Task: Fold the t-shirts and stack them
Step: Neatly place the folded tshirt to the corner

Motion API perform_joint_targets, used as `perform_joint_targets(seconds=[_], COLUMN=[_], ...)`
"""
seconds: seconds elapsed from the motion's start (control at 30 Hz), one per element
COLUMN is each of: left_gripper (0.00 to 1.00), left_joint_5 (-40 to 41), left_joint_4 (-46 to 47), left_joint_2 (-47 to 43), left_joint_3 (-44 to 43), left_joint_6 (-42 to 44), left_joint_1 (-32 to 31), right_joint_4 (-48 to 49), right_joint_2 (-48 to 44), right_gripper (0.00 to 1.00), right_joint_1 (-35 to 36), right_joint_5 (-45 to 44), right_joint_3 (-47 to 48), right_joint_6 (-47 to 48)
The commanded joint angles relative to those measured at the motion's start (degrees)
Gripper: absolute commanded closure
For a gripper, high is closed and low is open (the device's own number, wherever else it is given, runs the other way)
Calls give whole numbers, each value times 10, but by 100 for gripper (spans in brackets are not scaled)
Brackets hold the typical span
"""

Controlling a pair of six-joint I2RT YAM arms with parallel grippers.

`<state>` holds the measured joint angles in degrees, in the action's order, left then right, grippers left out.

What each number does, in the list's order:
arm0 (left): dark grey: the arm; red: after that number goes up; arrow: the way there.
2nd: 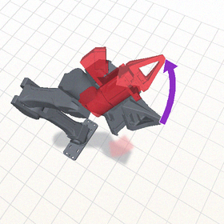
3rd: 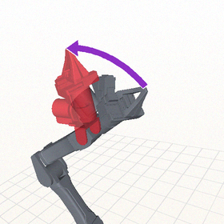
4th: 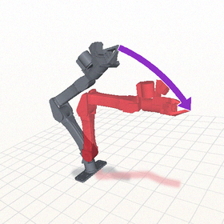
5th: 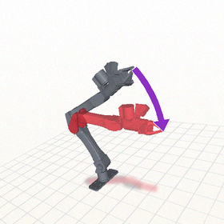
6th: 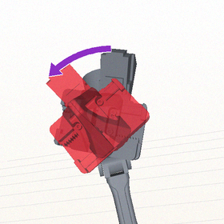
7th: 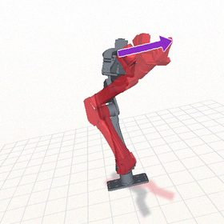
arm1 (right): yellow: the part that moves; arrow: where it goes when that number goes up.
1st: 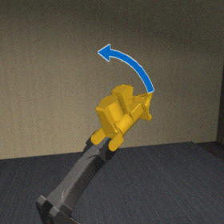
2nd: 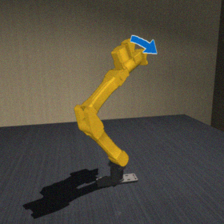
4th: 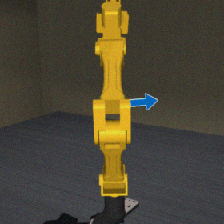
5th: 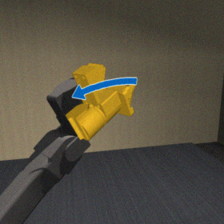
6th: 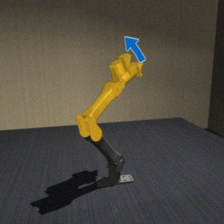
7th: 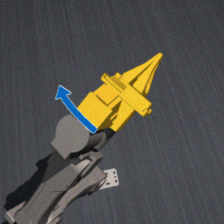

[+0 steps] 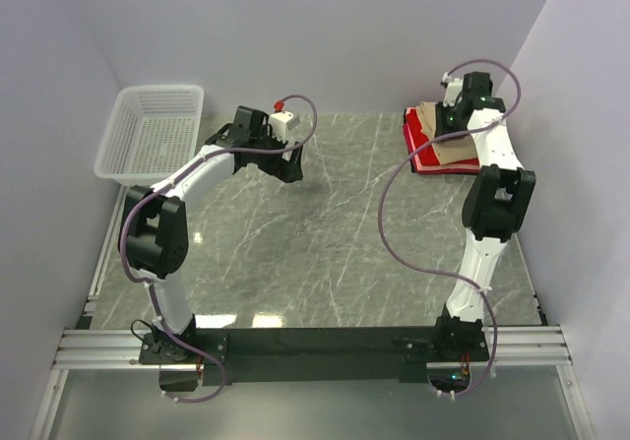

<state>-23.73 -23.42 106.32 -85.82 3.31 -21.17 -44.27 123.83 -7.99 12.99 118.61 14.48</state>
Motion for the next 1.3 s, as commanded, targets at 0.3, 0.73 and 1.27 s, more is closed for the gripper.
perform_joint_targets(seconds=[0.3, 0.73, 1.27], left_gripper=[1, 0, 0], left_joint_5=[3, -25, 28], left_joint_4=[-4, -54, -66], left_joint_2=[-46, -97, -222], left_joint_3=[14, 5, 260], left_joint_6=[-12, -68, 24], left_joint_1=[5, 47, 139], right_joint_4=[-4, 16, 55], right_joint_2=[27, -178, -321], right_gripper=[66, 30, 12], right_joint_1=[18, 77, 206], right_joint_5=[72, 116, 110], right_joint_3=[43, -115, -473], right_joint_6=[-40, 17, 37])
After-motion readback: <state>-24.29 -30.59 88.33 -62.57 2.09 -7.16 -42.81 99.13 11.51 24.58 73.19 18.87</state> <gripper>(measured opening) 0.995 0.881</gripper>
